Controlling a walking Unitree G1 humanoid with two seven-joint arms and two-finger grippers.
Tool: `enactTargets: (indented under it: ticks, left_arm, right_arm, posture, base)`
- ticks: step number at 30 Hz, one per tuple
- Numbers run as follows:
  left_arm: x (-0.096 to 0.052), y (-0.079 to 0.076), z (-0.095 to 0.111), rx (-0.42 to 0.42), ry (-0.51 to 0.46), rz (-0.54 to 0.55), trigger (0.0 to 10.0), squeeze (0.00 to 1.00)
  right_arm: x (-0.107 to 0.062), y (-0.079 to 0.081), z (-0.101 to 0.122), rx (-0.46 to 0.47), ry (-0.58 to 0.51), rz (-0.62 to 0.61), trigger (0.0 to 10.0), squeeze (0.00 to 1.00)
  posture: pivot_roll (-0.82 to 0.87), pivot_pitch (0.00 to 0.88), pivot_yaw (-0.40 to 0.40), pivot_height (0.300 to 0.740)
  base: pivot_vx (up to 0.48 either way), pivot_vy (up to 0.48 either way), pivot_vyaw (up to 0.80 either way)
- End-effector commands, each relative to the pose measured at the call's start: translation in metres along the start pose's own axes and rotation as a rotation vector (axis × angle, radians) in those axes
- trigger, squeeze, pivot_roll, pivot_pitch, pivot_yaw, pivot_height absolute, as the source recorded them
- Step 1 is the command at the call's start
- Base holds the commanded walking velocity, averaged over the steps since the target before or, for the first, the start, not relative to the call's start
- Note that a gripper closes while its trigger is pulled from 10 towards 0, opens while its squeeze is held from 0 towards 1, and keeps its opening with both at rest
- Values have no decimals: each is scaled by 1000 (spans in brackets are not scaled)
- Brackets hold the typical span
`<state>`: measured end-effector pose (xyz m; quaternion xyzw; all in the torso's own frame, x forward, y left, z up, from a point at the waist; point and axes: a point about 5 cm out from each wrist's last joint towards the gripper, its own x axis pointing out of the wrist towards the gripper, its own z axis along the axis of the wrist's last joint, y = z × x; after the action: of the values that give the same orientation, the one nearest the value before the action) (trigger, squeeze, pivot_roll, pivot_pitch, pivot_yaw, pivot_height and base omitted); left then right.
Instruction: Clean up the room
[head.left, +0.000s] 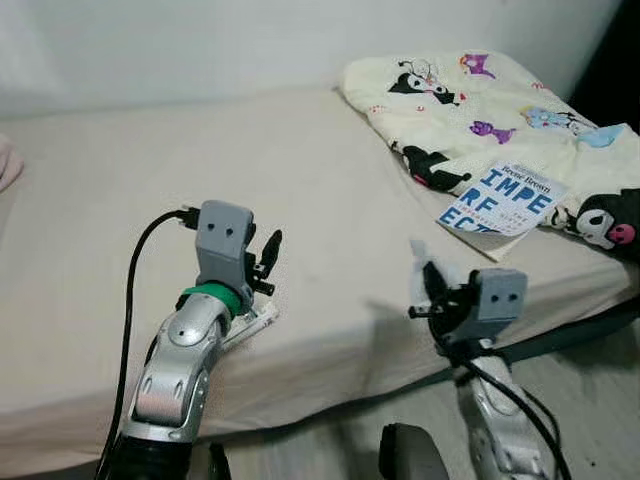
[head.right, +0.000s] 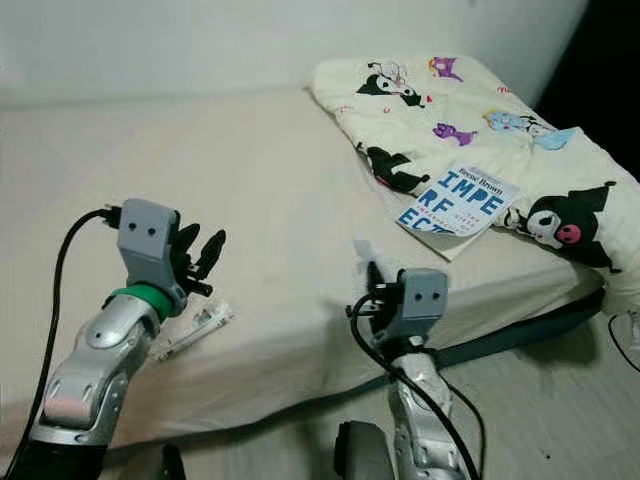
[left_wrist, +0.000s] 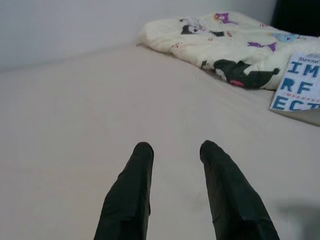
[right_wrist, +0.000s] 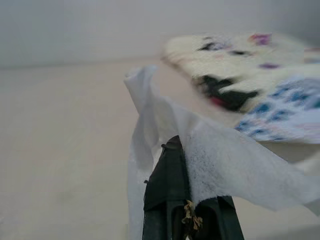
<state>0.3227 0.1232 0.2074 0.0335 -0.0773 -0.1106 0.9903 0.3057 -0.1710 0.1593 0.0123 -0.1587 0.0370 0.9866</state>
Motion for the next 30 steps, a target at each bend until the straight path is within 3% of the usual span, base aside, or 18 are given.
enactTargets:
  ticks: [1,23,30]
  left_arm:
    - [0,-1,-6,0,12,-2,10000,0]
    - [5,-11,-21,-13,12,-4,10000,0]
    - [5,-11,-21,-14,9,-3,10000,0]
  right_arm:
    - [-1,-1,0,-20,18,-13,10000,0]
    - [3,-7,2,-57,45,-18,10000,0]
    - [4,-7,2,-61,48,-33,10000,0]
  posture:
    - [-148,0,58,580]
    - [-139,0,38,691]
    - [-139,0,35,691]
  base:
    - [0,0,0]
    - [0,0,0]
    - [0,0,0]
